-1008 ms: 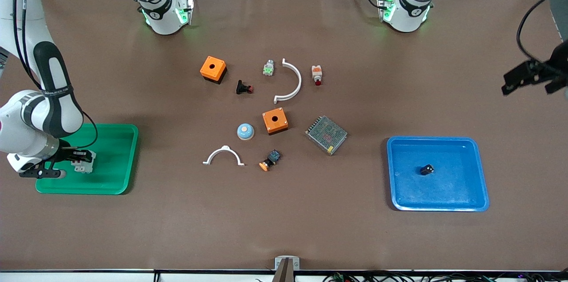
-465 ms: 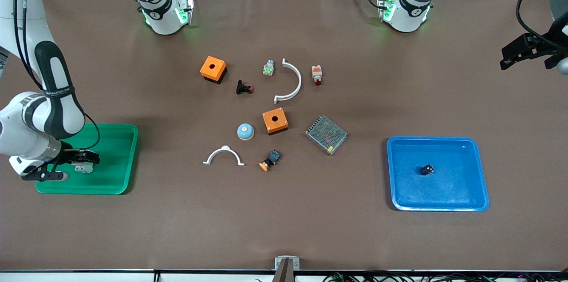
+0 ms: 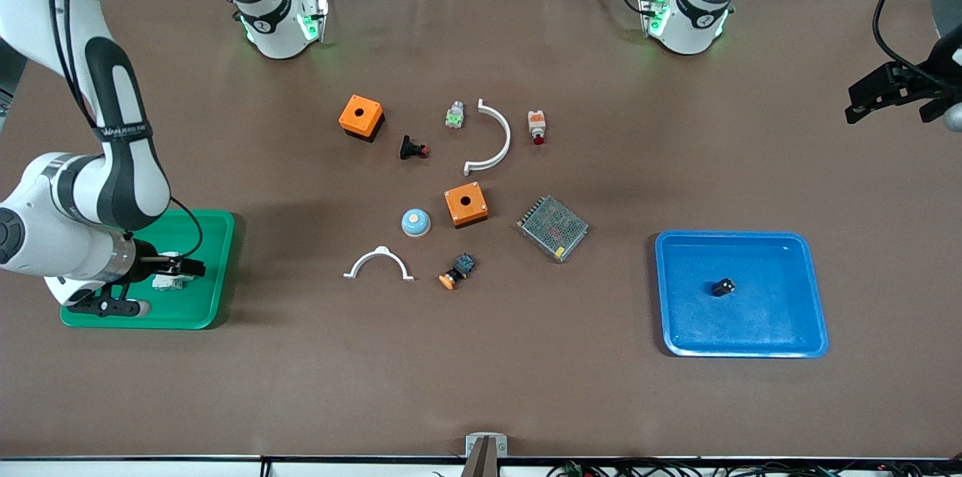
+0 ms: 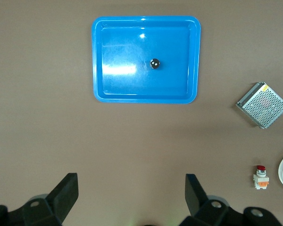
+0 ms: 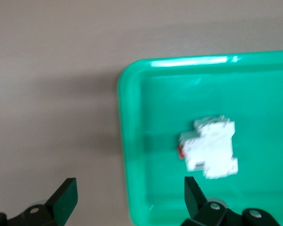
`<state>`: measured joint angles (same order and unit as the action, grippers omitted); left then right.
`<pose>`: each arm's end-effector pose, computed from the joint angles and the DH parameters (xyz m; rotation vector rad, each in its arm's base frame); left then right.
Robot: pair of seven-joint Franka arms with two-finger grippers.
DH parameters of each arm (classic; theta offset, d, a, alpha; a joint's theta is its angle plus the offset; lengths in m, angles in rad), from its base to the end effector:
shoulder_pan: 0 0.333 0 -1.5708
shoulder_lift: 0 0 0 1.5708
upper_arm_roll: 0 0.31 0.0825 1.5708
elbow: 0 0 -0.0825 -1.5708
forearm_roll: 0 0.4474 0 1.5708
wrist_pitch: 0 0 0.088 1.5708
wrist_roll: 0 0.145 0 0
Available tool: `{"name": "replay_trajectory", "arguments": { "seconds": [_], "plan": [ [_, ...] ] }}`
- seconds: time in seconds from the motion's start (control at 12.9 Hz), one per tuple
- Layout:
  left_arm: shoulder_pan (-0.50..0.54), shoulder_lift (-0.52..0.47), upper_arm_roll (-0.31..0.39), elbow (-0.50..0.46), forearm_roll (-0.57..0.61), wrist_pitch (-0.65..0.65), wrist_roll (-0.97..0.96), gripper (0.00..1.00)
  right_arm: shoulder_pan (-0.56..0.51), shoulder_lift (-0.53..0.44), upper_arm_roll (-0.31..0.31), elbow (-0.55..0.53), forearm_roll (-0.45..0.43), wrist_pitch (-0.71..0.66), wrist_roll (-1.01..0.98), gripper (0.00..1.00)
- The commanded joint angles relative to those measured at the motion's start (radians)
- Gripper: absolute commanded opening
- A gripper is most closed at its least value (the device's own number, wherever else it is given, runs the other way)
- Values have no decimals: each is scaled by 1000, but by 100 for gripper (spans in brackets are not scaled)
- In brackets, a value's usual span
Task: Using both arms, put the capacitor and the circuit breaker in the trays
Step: 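Open the right gripper and lift it away from the green tray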
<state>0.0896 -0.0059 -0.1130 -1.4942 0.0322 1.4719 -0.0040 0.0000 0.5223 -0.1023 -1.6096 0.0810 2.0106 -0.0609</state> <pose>0.6053 -0.0094 0.6162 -3.1084 0.0256 0.0248 0.7165 -0.0609 0.2393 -3.1055 0.1083 0.1805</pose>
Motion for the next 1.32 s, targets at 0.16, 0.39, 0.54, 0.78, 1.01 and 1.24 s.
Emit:
{"name": "replay_trajectory", "arguments": {
  "seconds": [0.16,0.39,0.54,0.78,1.01,1.24],
  "plan": [
    [1,-3,7,-5,-21,11,1,100,5,-94,-10,174,-12,-372,15,100],
    [-1,-3,6,-5,-25,13,-1,100,6,-192,-5,177,-39,-469,16,100],
    [-5,-2,4,-6,-37,13,1,100,3,-240,-5,177,-44,-490,15,100],
    [-8,-5,-17,-15,-29,11,-8,100,2,-298,-7,177,-44,-510,16,100],
    [-7,-35,-31,-70,-32,54,-13,100,0,-300,-8,177,-46,-510,15,100],
    [-5,-69,-59,-119,-32,68,-56,100,0,-294,-8,203,-49,-510,13,100]
  ]
}}
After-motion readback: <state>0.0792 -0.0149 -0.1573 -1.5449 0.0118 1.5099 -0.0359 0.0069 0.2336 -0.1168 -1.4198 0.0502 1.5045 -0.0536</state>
